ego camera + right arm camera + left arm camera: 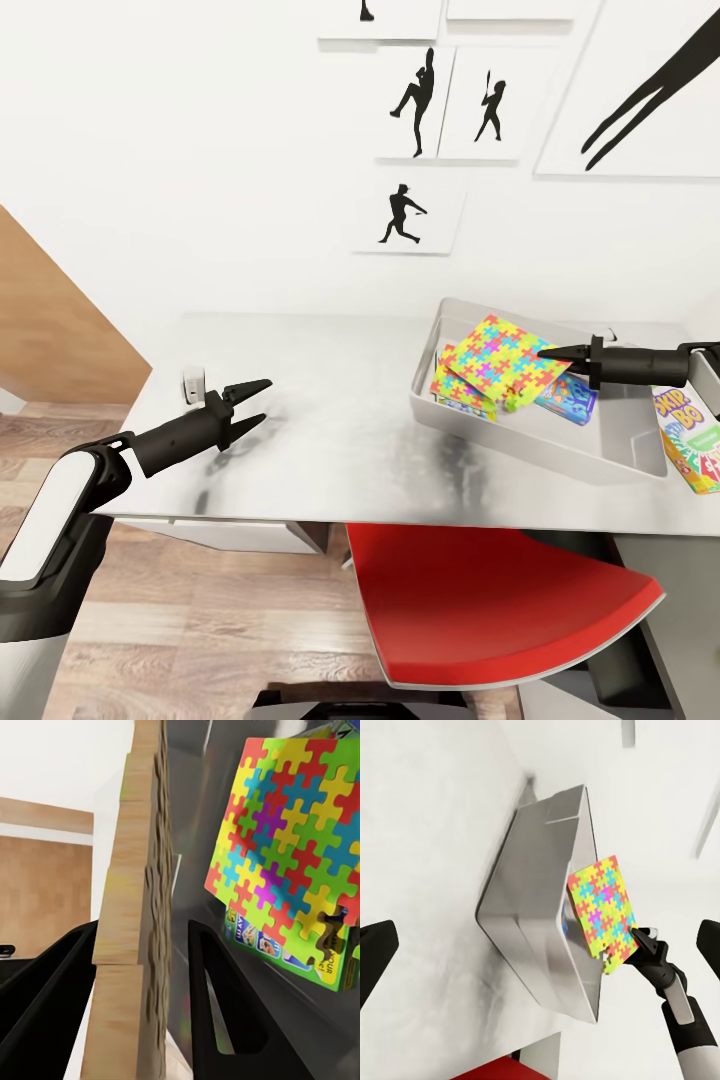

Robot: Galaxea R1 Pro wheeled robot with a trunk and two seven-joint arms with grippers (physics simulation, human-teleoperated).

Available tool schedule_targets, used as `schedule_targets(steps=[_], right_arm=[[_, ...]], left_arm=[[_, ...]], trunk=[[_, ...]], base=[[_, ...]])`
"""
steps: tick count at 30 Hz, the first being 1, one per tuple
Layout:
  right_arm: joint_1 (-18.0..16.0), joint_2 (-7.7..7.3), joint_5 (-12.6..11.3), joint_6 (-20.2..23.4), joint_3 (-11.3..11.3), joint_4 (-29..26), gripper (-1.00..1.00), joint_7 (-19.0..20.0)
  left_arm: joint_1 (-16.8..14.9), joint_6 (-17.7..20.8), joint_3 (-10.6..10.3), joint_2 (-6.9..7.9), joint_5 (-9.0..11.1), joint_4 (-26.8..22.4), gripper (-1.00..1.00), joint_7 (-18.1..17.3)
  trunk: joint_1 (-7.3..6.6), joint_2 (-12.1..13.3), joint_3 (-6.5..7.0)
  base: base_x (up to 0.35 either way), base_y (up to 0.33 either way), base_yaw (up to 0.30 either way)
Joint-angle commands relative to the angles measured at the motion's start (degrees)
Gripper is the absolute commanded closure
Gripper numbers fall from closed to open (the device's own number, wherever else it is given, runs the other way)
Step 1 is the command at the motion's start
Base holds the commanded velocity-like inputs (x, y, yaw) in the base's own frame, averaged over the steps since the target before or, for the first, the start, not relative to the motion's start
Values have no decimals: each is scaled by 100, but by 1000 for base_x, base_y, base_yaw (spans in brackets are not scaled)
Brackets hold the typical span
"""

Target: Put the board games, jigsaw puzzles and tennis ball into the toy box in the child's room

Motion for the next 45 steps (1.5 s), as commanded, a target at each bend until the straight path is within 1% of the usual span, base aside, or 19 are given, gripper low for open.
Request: schedule_targets(steps=[1, 9, 26, 45], right_arm=[[-7, -6, -12, 22, 29, 3, 100, 22], [-7, -4, -17, 22, 27, 3, 100, 22], [-23, -10, -22, 22, 8, -4, 100, 27], [-25, 7, -25, 22, -6, -6, 100, 31]], left_arm=[[-5, 3, -4, 3, 61, -5, -100, 55], [-5, 3, -4, 3, 61, -5, -100, 49], [-13, 8, -2, -7, 61, -5, -100, 31], [-51, 12, -4, -37, 61, -5, -100, 28]], trunk=[[3, -10, -11], [3, -10, -53], [3, -10, -188], [3, -10, -213]], base=[[0, 0, 0], [0, 0, 0], [0, 0, 0], [0, 0, 0]])
